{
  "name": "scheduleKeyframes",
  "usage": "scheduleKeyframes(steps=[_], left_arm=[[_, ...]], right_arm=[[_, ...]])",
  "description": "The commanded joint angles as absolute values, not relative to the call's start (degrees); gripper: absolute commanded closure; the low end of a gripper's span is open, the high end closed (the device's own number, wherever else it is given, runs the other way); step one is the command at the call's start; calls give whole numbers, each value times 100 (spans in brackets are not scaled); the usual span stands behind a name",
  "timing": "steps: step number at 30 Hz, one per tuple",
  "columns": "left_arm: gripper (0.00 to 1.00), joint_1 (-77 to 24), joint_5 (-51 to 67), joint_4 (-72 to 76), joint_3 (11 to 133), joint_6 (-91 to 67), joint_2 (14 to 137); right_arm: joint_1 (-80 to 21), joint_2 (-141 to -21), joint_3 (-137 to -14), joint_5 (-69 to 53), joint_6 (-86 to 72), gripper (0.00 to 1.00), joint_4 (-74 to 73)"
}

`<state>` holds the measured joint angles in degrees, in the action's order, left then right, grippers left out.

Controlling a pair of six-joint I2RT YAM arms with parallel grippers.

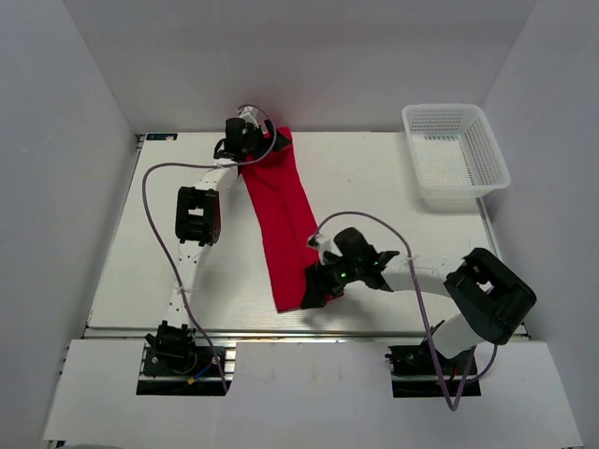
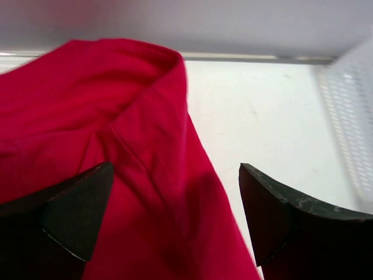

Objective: Fold and stack the t-shirts
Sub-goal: Rotate the tshirt 90 degrees

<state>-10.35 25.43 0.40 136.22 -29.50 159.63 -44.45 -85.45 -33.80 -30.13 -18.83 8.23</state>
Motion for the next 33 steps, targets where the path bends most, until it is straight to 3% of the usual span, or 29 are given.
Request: scheduleKeyframes(steps=[1,9,18,27,33], left_arm=[[1,-1300,3067,263,13586,-3515,16382],[1,-1485,2805,703,13649,-3463,16383],[1,-1538,2171,633,13940,-3262,15226],[1,-1538,2443,160,13650,-2646,13519],[1,-1590,2830,-1228,11922,-1849,11860]], right_arm=[[-5350,-9025,-3582,-4104,-1294,10,-97],[-5932,-9888,-4860,-3982,-158,10,-800],[-5941,-8378,-4949,-3086,-237,10,-1002],[-5898,-6901,-4062,-793,-1326,10,-387],[-5810,-6372,-3577,886,-2617,10,-394]])
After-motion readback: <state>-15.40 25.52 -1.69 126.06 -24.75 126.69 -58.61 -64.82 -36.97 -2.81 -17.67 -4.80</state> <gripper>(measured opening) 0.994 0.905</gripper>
